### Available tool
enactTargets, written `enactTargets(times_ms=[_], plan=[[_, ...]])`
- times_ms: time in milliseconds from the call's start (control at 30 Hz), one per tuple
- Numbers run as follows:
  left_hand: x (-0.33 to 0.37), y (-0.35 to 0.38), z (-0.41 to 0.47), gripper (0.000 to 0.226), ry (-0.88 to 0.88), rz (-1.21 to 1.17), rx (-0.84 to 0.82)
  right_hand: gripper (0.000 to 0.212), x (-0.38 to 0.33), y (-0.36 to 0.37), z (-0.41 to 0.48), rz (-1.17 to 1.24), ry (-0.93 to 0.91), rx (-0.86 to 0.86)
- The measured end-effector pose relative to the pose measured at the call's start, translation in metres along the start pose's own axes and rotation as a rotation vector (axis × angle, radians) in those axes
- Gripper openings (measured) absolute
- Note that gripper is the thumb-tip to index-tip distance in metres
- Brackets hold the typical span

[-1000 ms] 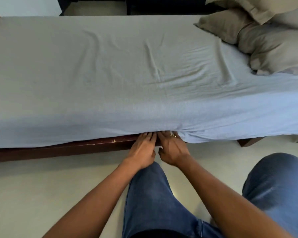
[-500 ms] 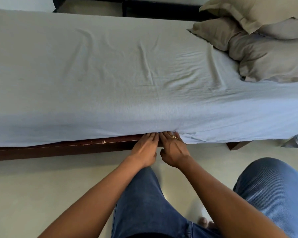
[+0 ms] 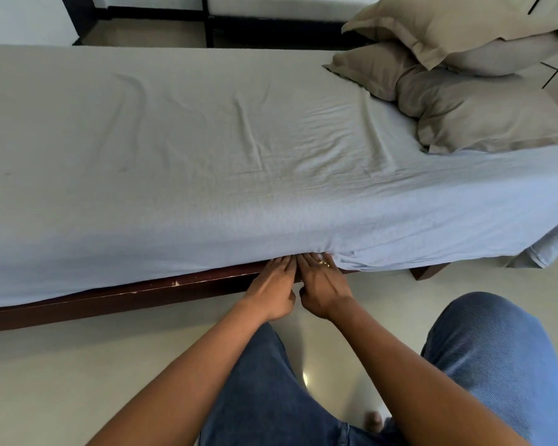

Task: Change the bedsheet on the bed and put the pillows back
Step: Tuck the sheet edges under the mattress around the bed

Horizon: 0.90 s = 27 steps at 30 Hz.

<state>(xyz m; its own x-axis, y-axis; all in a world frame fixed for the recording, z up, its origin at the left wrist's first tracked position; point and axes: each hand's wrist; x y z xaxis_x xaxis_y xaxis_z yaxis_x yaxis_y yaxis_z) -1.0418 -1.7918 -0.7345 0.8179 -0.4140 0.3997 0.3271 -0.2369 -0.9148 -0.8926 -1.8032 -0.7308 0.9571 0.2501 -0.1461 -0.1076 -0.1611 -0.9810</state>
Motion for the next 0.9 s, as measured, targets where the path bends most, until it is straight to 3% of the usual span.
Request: enactTargets(times_ms=[100, 267, 400, 567, 733, 900], plan=[[0.005, 0.007, 0.015, 0.085, -0.034, 0.003, -0.02, 0.081, 0.002, -0.002, -0.032, 0.089, 0.004, 0.077], [0.017, 0.01, 0.008, 0.075, -0.12, -0.023, 0.001, 0.074, 0.037, -0.002, 0.002, -0.038, 0.097, -0.029], [0.028, 0.008, 0.014, 0.074, -0.005, -0.033, -0.046, 0.061, 0.04, -0.004, 0.013, -0.012, 0.112, -0.069], [0.038, 0.013, 0.036, 0.079, -0.016, -0.03, -0.063, 0.069, 0.037, -0.014, -0.032, 0.134, 0.131, 0.12], [0.054, 0.017, 0.032, 0.078, -0.081, 0.032, -0.085, 0.068, 0.073, -0.018, -0.017, 0.055, 0.246, -0.049], [0.076, 0.012, 0.022, 0.068, 0.036, 0.003, -0.07, 0.049, 0.09, -0.019, 0.009, -0.015, 0.226, -0.147]])
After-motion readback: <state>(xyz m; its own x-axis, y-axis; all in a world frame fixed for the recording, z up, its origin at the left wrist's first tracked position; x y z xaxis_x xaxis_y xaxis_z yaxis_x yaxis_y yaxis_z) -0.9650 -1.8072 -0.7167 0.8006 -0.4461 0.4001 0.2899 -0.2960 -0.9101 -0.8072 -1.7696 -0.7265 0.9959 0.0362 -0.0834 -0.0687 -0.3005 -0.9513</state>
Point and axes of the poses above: each hand's wrist, its own z-axis towards the middle knuckle, its own y-axis out of the palm, x = y × z, and after that the axes turned 3 degrees about -y, right-handed
